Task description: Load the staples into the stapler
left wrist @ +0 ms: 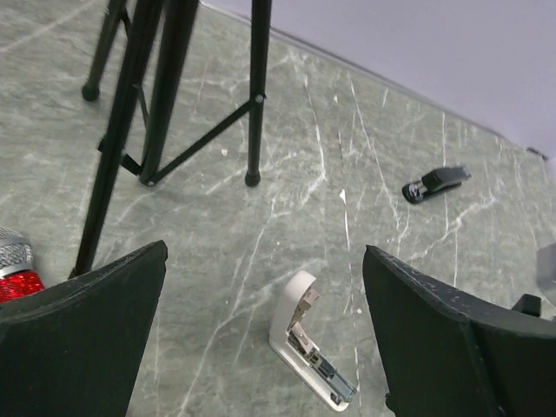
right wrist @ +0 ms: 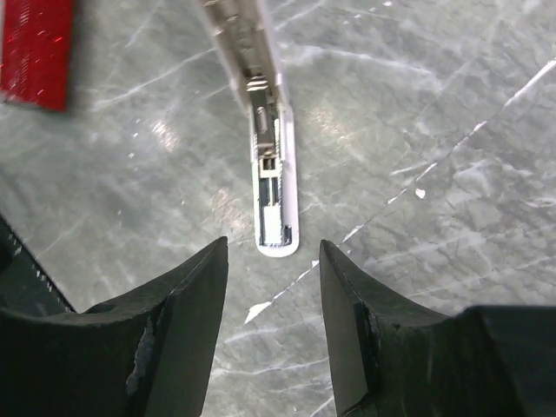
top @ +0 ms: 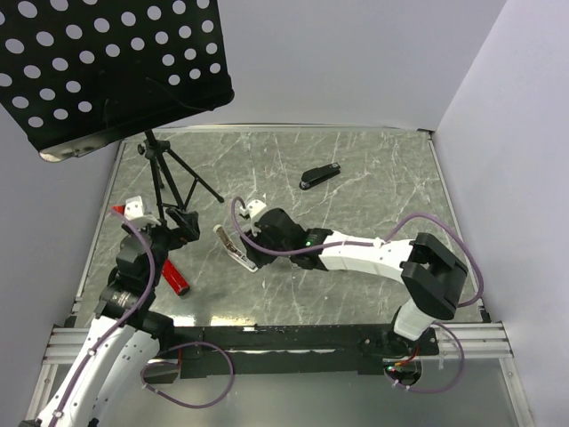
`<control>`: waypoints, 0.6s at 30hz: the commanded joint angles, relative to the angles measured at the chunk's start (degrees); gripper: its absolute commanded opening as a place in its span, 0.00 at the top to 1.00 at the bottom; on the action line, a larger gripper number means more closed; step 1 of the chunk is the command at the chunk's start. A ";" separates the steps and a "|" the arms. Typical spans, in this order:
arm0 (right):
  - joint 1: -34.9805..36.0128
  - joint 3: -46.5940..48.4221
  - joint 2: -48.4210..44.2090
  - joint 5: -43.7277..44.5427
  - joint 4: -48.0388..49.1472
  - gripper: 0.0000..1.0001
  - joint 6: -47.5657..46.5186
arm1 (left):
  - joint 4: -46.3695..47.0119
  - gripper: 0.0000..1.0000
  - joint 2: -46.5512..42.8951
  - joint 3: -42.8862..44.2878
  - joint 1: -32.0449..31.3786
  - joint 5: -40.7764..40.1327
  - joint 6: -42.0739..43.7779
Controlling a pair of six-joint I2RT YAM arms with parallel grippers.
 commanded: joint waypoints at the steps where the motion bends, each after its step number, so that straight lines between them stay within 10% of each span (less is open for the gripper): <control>1: 0.19 -6.27 -1.41 -3.25 10.13 0.47 -2.83 | 2.80 0.02 3.80 -0.32 0.22 4.58 -0.62; 18: 0.81 -11.12 6.77 -5.19 22.35 0.58 -3.36 | 6.31 0.18 27.18 5.21 0.31 11.97 -7.92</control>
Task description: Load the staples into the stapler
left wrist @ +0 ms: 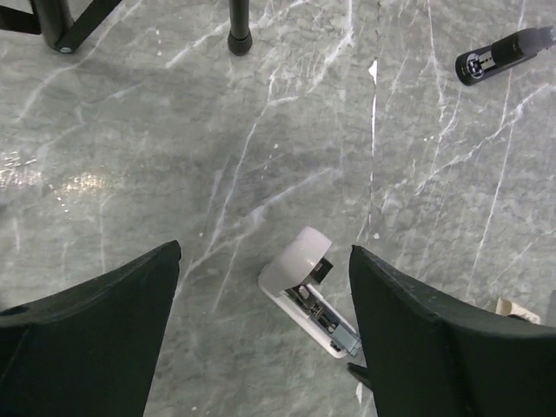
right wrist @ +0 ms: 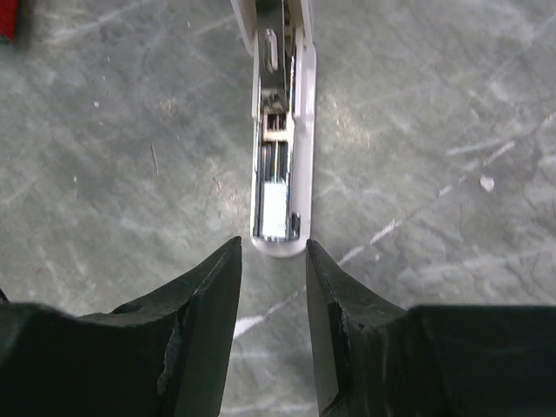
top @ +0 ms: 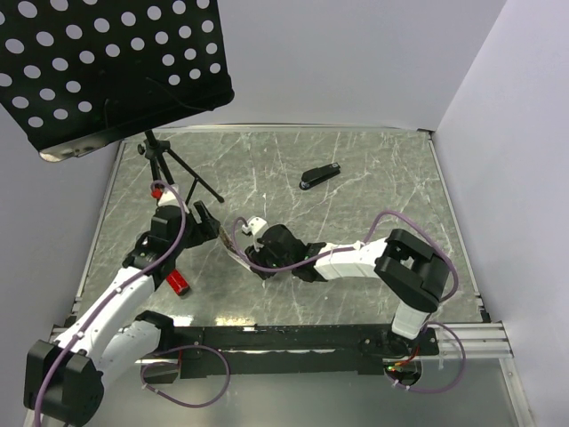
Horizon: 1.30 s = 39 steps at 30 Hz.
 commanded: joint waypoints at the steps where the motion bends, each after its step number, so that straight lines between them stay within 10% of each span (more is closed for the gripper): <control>1: 0.39 0.38 2.04 -1.04 5.59 0.58 -1.98 | 3.95 0.18 2.38 3.29 0.29 1.45 -3.05; 22: 0.39 1.70 3.54 -2.53 5.06 0.71 -5.41 | 9.40 0.28 13.55 4.70 0.29 6.45 -6.39; 39: 0.39 2.40 3.89 -2.44 4.36 0.84 -4.80 | 9.32 0.84 11.89 2.16 -0.15 14.99 -6.65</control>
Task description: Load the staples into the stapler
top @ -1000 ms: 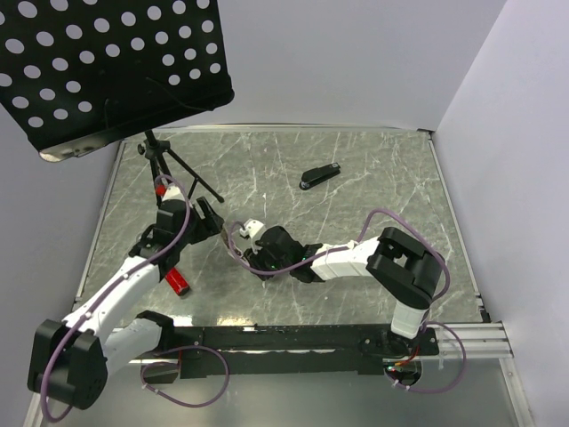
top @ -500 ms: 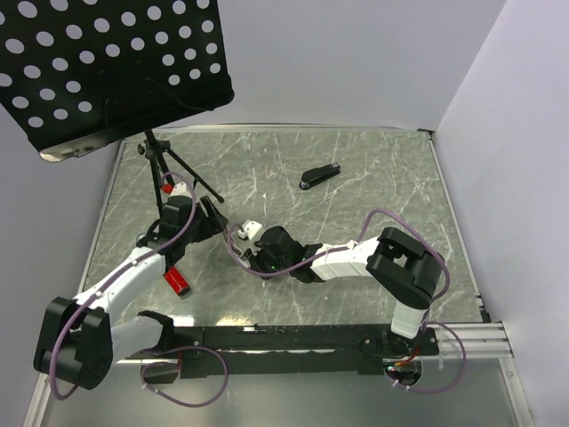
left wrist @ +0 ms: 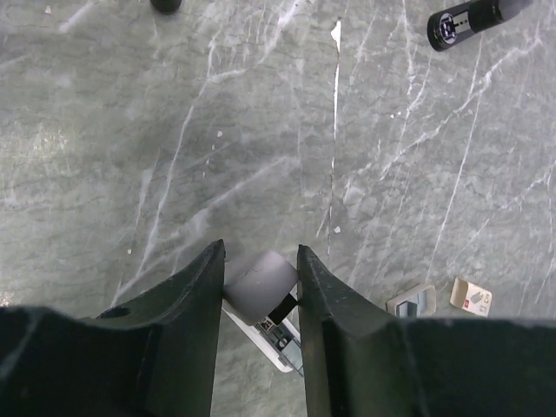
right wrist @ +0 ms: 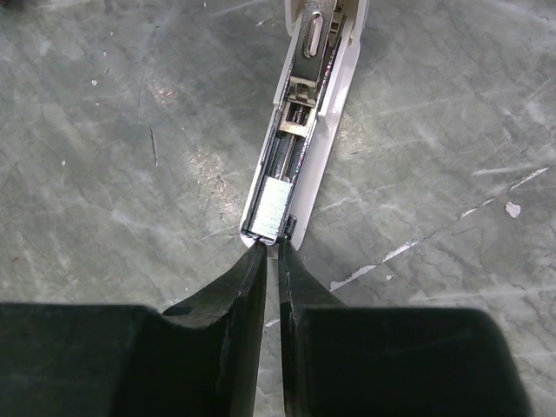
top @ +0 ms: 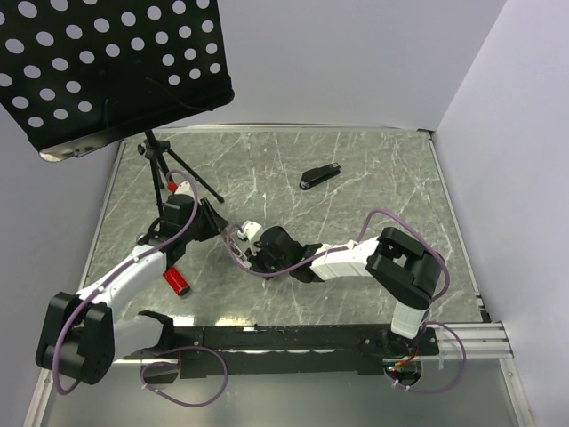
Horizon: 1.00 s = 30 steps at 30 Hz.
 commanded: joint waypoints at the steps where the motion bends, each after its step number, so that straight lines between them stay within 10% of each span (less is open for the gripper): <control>1: 0.30 2.20 1.05 -0.13 1.85 0.84 0.21 | 1.21 0.84 -4.01 -1.67 -0.65 4.61 -2.08; 30: -0.40 1.59 1.93 -0.83 5.27 0.83 6.54 | 6.47 0.99 -5.77 -11.43 -24.64 -17.71 -20.87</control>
